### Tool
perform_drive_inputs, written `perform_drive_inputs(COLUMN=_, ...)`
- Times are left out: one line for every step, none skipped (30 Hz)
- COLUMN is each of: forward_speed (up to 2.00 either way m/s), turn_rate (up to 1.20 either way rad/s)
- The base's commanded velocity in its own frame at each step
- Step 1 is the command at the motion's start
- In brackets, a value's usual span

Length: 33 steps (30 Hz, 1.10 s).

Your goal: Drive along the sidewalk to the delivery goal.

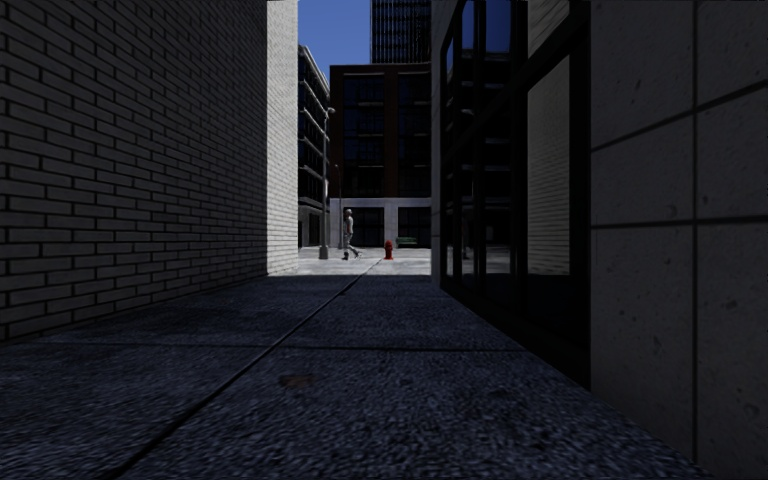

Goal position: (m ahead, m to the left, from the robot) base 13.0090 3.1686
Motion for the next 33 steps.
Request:
perform_drive_inputs(forward_speed=2.00, turn_rate=0.00)
perform_drive_inputs(forward_speed=2.00, turn_rate=0.00)
perform_drive_inputs(forward_speed=2.00, turn_rate=0.00)
perform_drive_inputs(forward_speed=2.00, turn_rate=0.00)
perform_drive_inputs(forward_speed=2.00, turn_rate=0.09)
perform_drive_inputs(forward_speed=2.00, turn_rate=0.09)
perform_drive_inputs(forward_speed=2.00, turn_rate=0.13)
perform_drive_inputs(forward_speed=2.00, turn_rate=0.18)
perform_drive_inputs(forward_speed=2.00, turn_rate=0.21)
perform_drive_inputs(forward_speed=2.00, turn_rate=0.26)
perform_drive_inputs(forward_speed=2.00, turn_rate=0.26)
perform_drive_inputs(forward_speed=2.00, turn_rate=0.28)
perform_drive_inputs(forward_speed=2.00, turn_rate=0.29)
perform_drive_inputs(forward_speed=2.00, turn_rate=0.30)
perform_drive_inputs(forward_speed=2.00, turn_rate=0.30)
perform_drive_inputs(forward_speed=2.00, turn_rate=0.30)
perform_drive_inputs(forward_speed=2.00, turn_rate=0.31)
perform_drive_inputs(forward_speed=2.00, turn_rate=0.31)
perform_drive_inputs(forward_speed=2.00, turn_rate=0.31)
perform_drive_inputs(forward_speed=2.00, turn_rate=0.31)
perform_drive_inputs(forward_speed=2.00, turn_rate=0.31)
perform_drive_inputs(forward_speed=2.00, turn_rate=0.29)
perform_drive_inputs(forward_speed=2.00, turn_rate=0.00)
perform_drive_inputs(forward_speed=2.00, turn_rate=0.00)
perform_drive_inputs(forward_speed=2.00, turn_rate=0.00)
perform_drive_inputs(forward_speed=2.00, turn_rate=0.00)
perform_drive_inputs(forward_speed=2.00, turn_rate=0.00)
perform_drive_inputs(forward_speed=2.00, turn_rate=0.00)
perform_drive_inputs(forward_speed=2.00, turn_rate=0.00)
perform_drive_inputs(forward_speed=2.00, turn_rate=0.00)
perform_drive_inputs(forward_speed=2.00, turn_rate=0.00)
perform_drive_inputs(forward_speed=2.00, turn_rate=0.00)
perform_drive_inputs(forward_speed=2.00, turn_rate=0.00)
